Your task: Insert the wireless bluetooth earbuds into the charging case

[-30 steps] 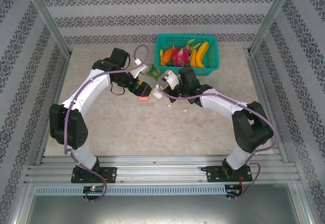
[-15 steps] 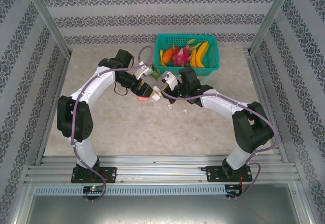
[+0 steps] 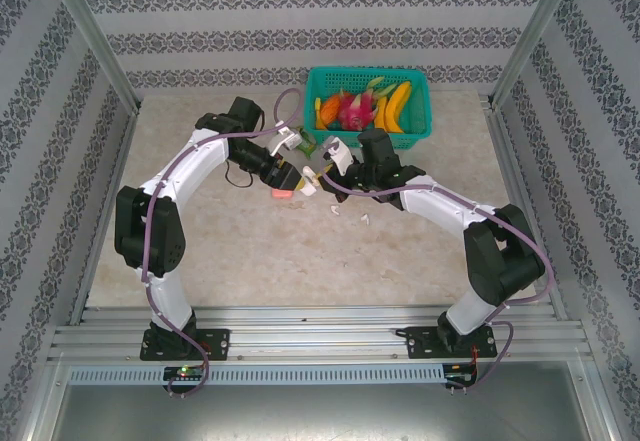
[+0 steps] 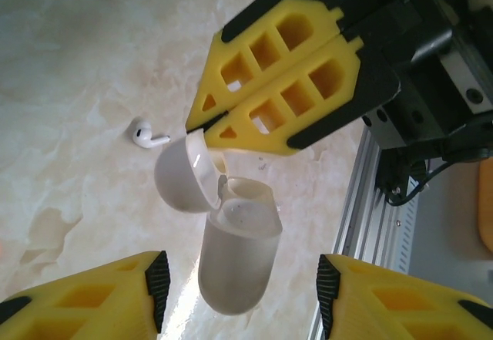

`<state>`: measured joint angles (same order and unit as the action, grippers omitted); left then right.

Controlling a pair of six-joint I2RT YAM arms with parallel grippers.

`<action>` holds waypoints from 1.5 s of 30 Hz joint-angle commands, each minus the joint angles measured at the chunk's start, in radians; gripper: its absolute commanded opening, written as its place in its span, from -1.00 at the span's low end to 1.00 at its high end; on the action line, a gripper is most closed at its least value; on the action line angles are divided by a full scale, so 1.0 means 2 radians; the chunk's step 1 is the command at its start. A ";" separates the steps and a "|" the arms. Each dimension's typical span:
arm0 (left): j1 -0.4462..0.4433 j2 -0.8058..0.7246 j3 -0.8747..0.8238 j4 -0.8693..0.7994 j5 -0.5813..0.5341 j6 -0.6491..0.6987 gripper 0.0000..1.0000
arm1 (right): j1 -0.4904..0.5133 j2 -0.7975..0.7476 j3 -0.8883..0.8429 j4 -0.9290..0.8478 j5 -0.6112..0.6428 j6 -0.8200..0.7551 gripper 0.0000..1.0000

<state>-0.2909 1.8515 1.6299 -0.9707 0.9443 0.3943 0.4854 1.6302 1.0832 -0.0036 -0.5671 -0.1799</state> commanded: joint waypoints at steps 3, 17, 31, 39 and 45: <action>-0.015 -0.008 0.010 -0.028 0.016 0.024 0.07 | -0.007 -0.021 0.008 0.006 -0.039 -0.004 -1.00; -0.024 -0.001 0.017 -0.036 0.007 0.031 -0.11 | -0.003 -0.020 0.017 -0.013 -0.052 -0.013 -1.00; -0.033 0.013 0.030 -0.048 0.007 0.039 -0.19 | -0.002 -0.019 0.028 -0.028 -0.056 -0.021 -1.00; -0.037 0.019 0.036 -0.051 0.006 0.042 -0.30 | -0.001 -0.020 0.026 -0.031 -0.055 -0.024 -1.00; -0.038 0.025 0.041 -0.048 0.000 0.040 -0.13 | -0.001 -0.021 0.025 -0.031 -0.054 -0.024 -1.00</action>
<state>-0.3519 1.8870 1.6779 -1.0405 0.9382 0.4480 0.4740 1.6180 1.1110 -0.0650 -0.6456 -0.2096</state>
